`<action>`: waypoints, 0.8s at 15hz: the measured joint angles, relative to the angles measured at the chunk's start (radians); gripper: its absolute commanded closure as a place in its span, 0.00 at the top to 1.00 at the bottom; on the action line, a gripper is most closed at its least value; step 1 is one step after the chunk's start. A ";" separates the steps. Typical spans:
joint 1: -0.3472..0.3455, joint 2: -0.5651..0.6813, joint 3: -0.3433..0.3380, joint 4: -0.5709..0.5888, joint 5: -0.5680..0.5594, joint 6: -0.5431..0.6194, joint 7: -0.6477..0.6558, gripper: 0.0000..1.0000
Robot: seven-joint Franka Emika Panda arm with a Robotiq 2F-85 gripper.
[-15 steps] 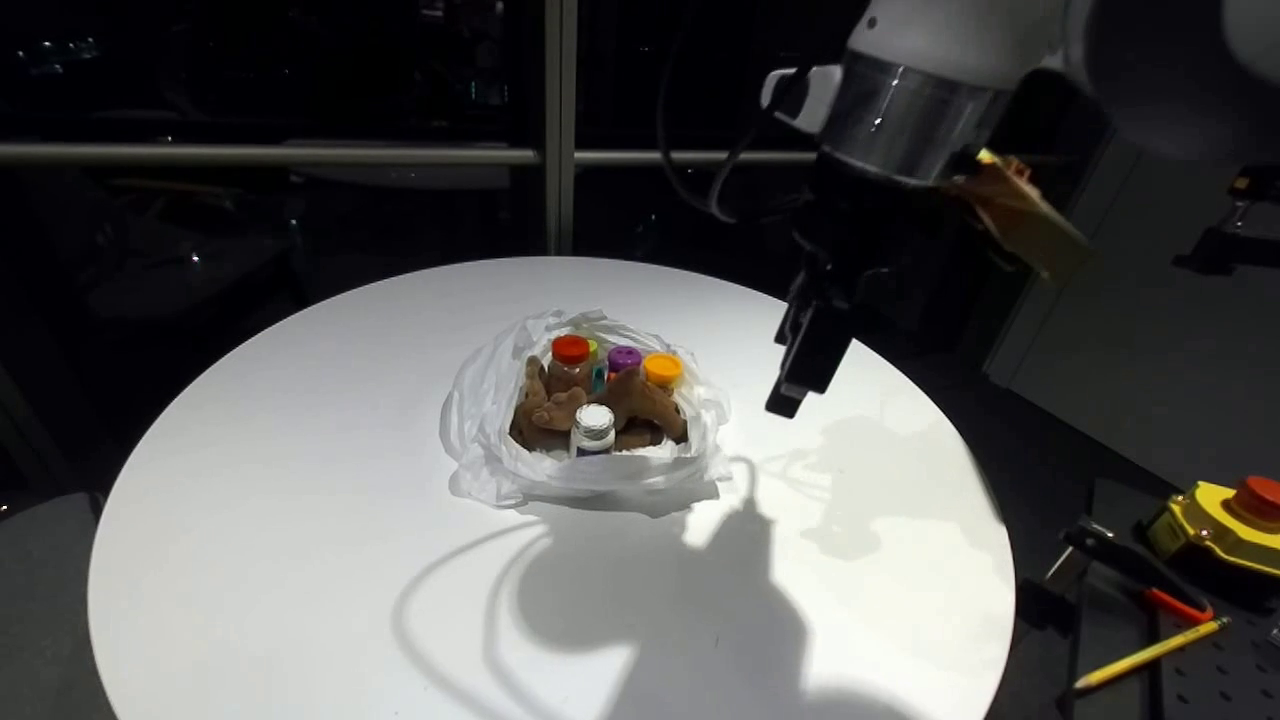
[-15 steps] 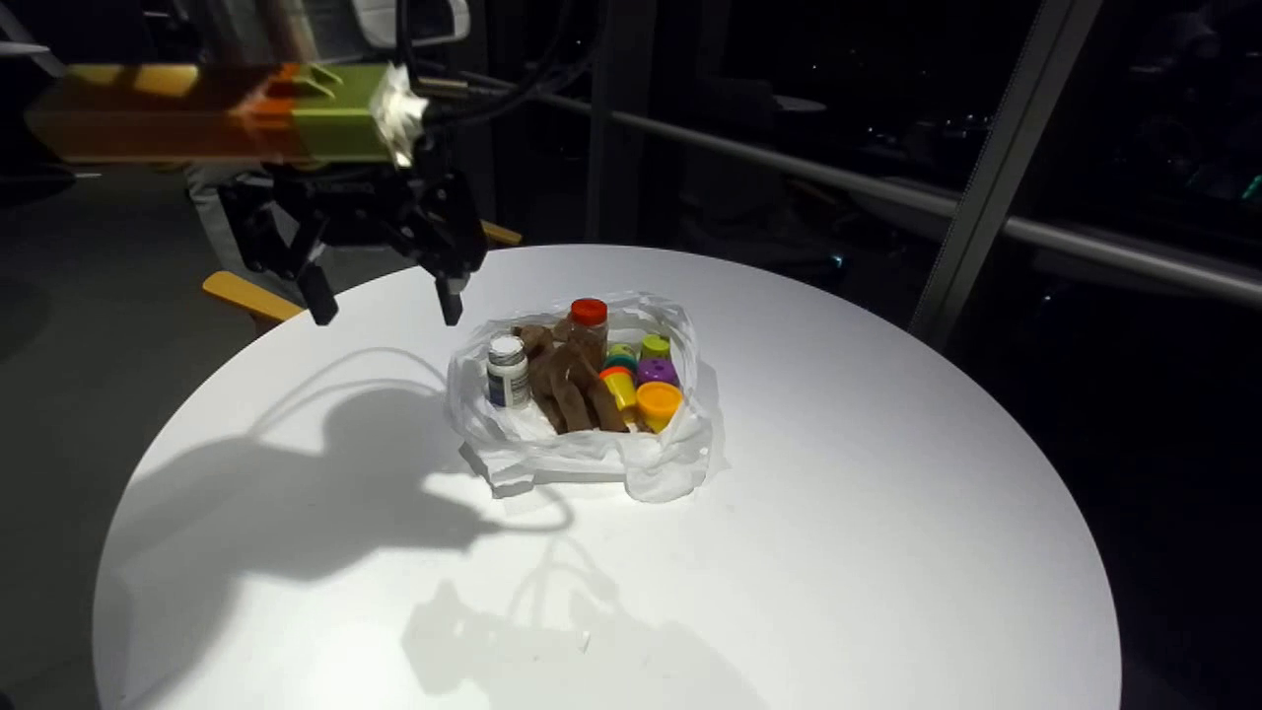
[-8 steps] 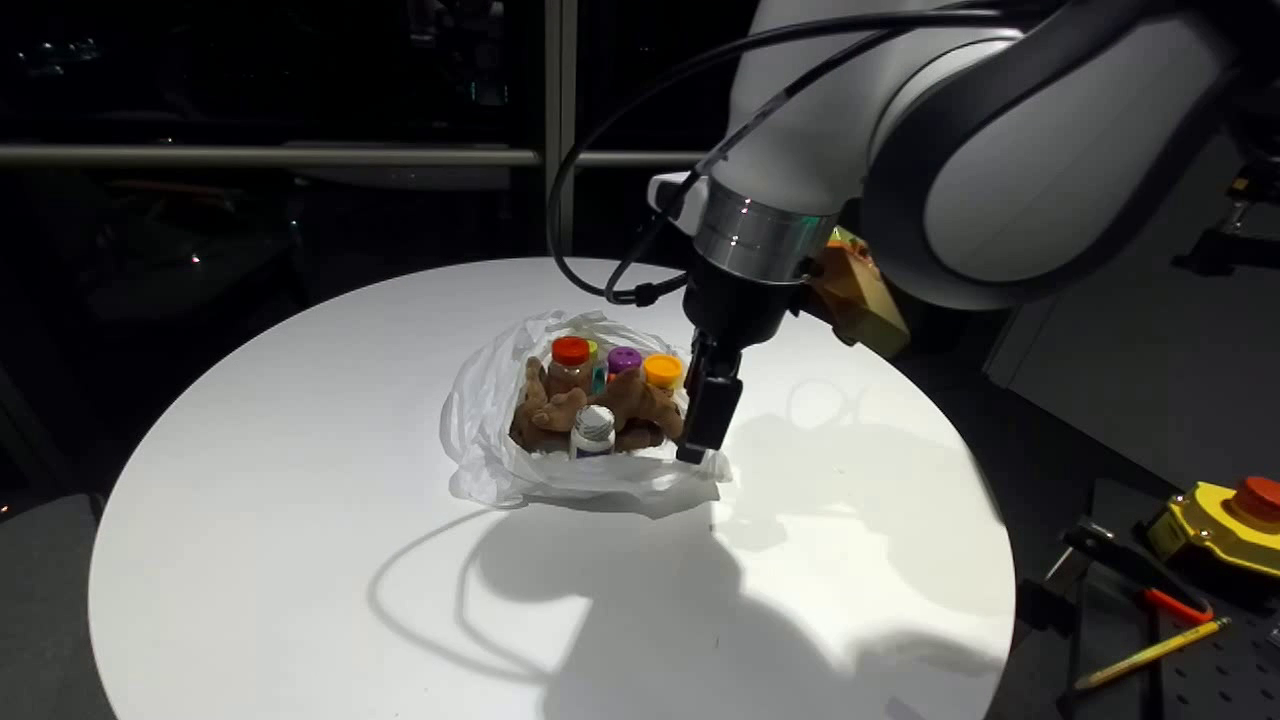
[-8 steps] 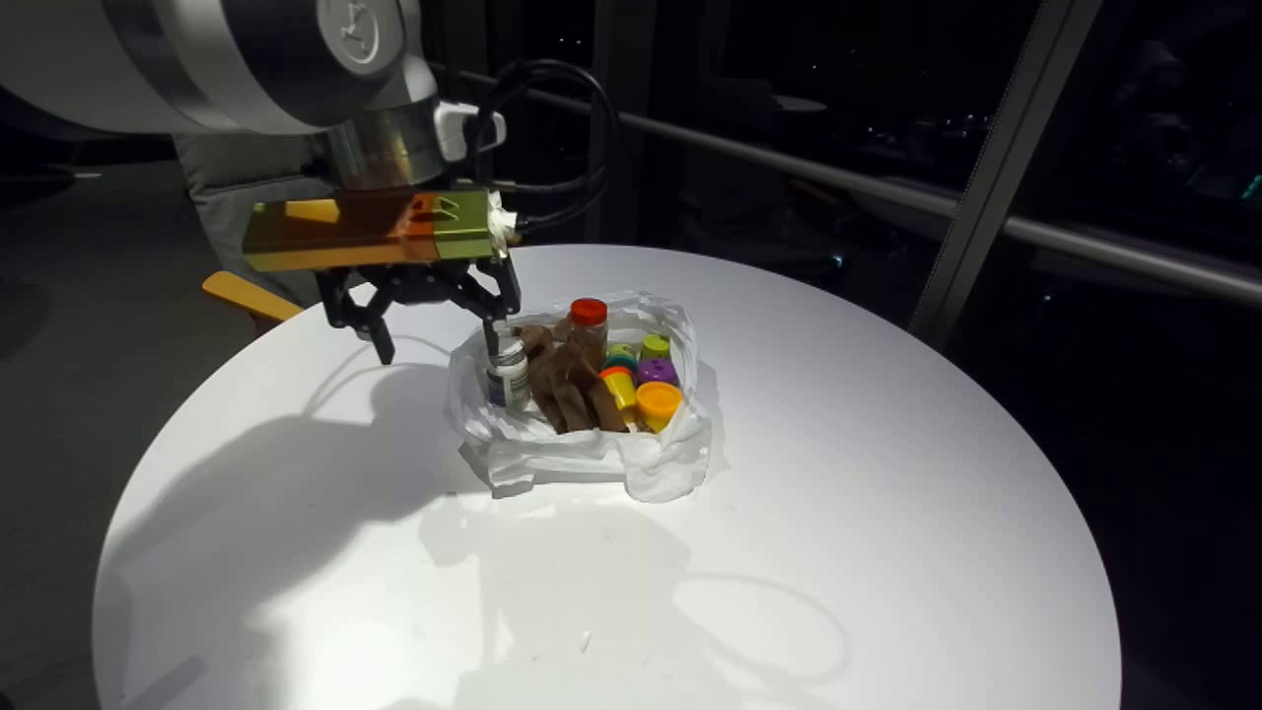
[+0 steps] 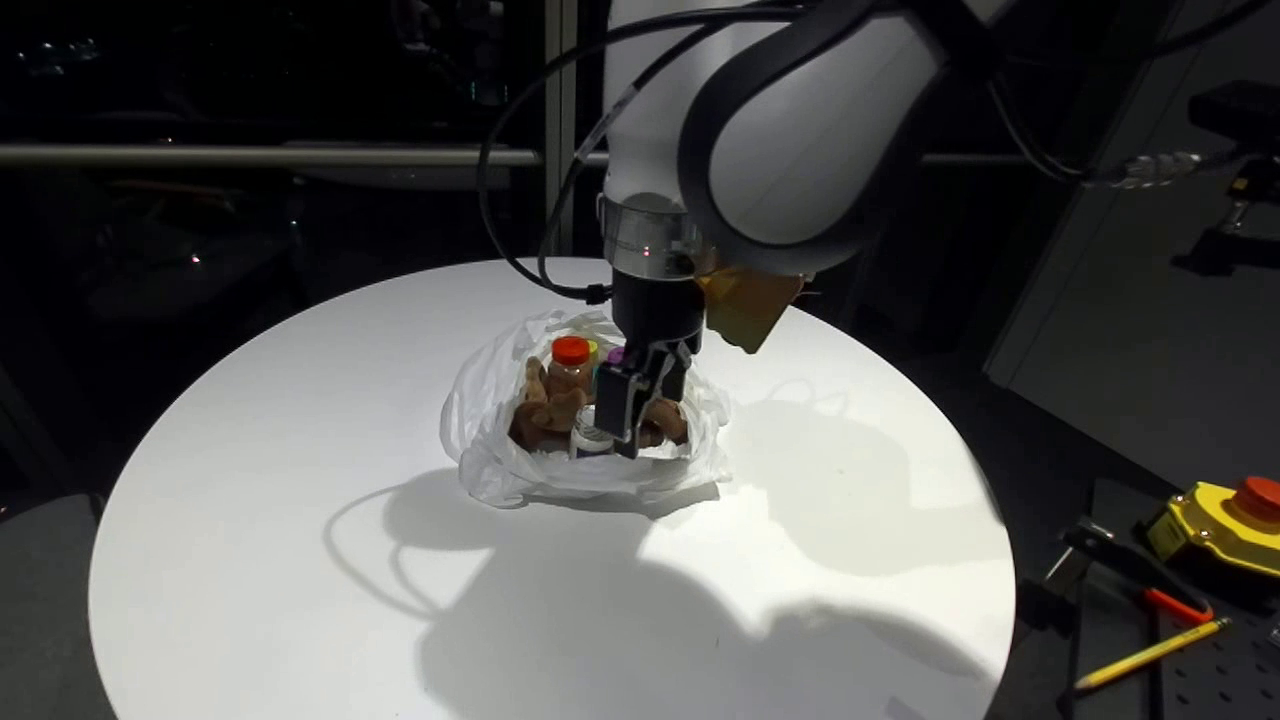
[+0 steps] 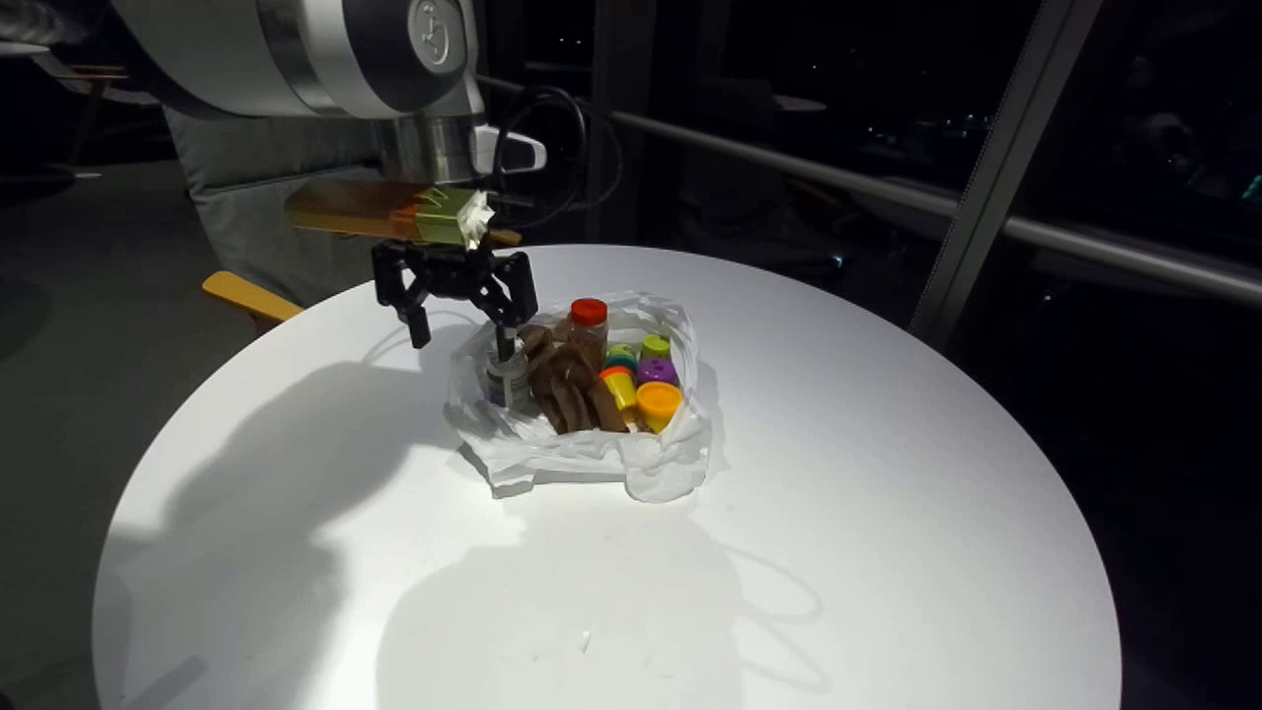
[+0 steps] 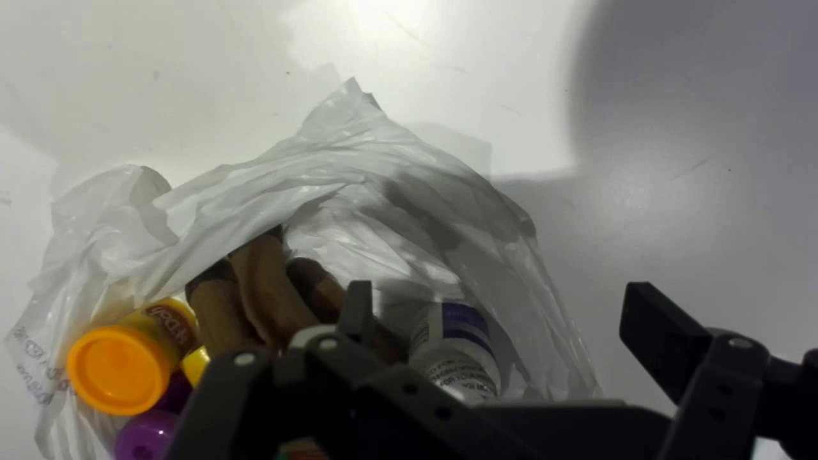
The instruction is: Pick up the objects from the plastic and put them on the table
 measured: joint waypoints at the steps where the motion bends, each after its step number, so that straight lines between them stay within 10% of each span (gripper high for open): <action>1: 0.001 0.014 0.004 0.022 0.028 -0.005 0.018 1.00; 12: 0.108 0.181 -0.108 0.150 0.049 0.122 0.279 1.00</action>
